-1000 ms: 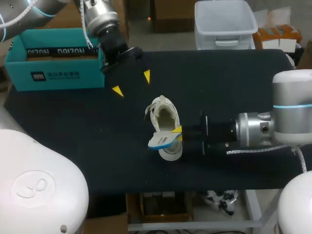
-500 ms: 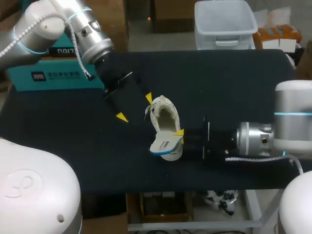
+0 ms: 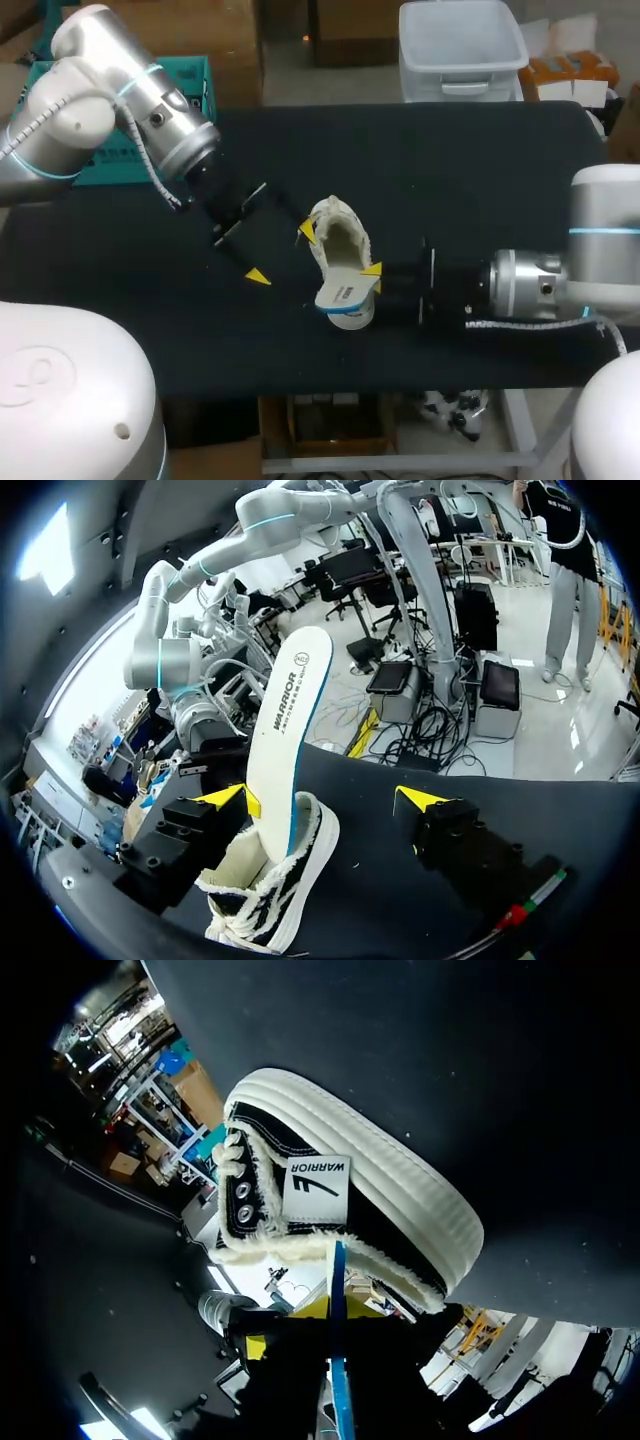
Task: Open the shoe tongue, take the insole out of the shoe, put the insole back into the shoe, and pack the shoe into the shoebox
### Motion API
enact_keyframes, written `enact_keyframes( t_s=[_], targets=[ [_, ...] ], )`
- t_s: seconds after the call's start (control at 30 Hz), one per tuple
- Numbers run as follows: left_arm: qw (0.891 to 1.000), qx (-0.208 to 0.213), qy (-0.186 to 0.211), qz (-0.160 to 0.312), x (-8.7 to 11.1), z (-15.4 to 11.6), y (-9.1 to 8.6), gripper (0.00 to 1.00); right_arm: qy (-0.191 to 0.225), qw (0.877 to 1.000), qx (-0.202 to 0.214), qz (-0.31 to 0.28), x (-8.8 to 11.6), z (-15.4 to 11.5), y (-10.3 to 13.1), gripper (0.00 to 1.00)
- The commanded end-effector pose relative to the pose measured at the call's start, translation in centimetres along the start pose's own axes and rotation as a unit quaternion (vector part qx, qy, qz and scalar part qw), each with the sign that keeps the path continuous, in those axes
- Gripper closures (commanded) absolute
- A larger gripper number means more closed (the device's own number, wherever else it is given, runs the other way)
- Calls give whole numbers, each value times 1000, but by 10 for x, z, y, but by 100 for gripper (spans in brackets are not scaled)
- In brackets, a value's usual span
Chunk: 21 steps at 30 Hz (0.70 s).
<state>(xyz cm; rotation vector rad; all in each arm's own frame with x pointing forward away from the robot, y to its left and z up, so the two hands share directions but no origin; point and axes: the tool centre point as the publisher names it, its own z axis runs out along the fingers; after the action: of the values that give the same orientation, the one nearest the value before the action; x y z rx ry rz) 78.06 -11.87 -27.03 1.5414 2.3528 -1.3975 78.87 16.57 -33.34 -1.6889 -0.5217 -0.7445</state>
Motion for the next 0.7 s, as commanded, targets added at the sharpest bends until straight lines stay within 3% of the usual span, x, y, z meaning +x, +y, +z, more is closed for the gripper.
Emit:
enact_keyframes(
  t_s=[0.03, 0.37, 0.43, 0.6, 0.63, 0.7],
  targets=[
    [985, -31, -171, -22, 8, 6, 1, 0, -3, 1000, 10, 1, -1, 3, 8, 100],
    [985, -31, -171, -22, 8, 6, 1, 0, -17, 1000, 11, -7, 2, 6, 6, 100],
    [981, -43, -190, -16, 10, 16, 4, 0, -18, 1000, 12, -7, 1, 7, 8, 100],
    [978, -16, -206, -19, 10, 38, 16, 0, -21, 1000, 13, -2, 2, 8, 11, 100],
    [977, -24, -212, -16, 9, 40, 18, 4, -21, 1000, 12, -1, 2, 8, 10, 100],
    [976, -16, -219, -18, 7, 44, 21, 25, -21, 1000, 11, -1, 2, 7, 8, 100]
  ],
)
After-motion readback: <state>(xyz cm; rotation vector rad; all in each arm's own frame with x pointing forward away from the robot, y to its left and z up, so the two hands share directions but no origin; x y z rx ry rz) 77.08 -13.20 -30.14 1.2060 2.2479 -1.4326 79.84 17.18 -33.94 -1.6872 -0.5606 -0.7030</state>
